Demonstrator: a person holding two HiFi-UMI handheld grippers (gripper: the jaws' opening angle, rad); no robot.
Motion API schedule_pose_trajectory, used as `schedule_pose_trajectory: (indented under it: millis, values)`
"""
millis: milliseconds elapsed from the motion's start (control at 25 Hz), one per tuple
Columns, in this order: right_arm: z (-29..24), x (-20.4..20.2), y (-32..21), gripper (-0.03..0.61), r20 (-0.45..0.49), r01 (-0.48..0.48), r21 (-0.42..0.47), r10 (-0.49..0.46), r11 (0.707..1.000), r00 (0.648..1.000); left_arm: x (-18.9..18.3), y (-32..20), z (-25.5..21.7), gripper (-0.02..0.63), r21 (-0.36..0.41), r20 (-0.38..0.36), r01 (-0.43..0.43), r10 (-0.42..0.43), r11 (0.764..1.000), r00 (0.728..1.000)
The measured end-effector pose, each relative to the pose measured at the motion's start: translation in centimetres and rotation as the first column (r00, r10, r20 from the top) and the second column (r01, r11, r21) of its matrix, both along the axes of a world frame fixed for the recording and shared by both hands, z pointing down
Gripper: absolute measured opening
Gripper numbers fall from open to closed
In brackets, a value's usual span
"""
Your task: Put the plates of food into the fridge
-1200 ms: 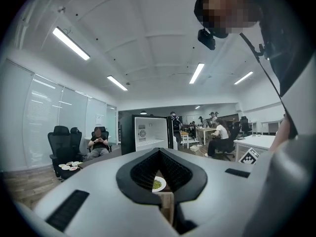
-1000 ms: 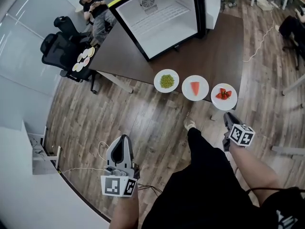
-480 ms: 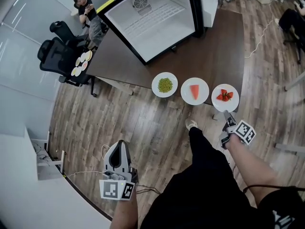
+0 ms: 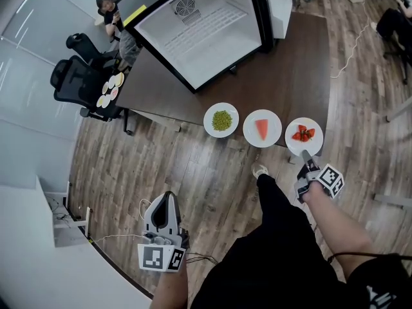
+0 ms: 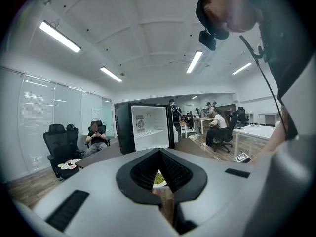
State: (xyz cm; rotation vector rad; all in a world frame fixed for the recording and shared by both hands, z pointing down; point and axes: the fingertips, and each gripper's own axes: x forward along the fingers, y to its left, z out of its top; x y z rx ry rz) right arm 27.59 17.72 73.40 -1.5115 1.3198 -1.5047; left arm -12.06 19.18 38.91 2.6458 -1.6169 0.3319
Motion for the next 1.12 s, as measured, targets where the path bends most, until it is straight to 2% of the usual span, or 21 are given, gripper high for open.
schedule_pose_trajectory:
  millis: [160,240,440,720,1120]
  values:
    - [0.2,0.2,-0.1,0.089,-0.003,0.015,0.013,-0.015,1.0,1.0,0.4,-0.6,0.1,0.005,0.0,-0.004,-0.004,0.004,1.0,1.0]
    - [-0.2,0.2,-0.1,0.05,0.004,0.014,0.029,-0.015,0.999,1.0,0.8,-0.7,0.1,0.005,0.004,-0.003,-0.012,0.012,1.0,1.0]
    - [-1.6,-0.3,0.2,0.023,0.039,0.019,0.062,-0.022,0.998,0.999,0.9,-0.8,0.0,0.005,0.005,-0.009,-0.014,0.014,1.0,1.0]
    - [-3.9,-0.7,-0.6,0.02,0.073,0.027,0.132,-0.037,0.991,0.997,1.0,-1.2,-0.1,0.005,0.009,-0.022,-0.022,0.022,1.0,1.0]
    - [-5.9,-1.3,-2.6,0.02,0.076,0.029,0.141,-0.04,0.99,0.996,-0.5,-2.9,0.1,0.005,0.011,-0.046,-0.014,0.014,1.0,0.999]
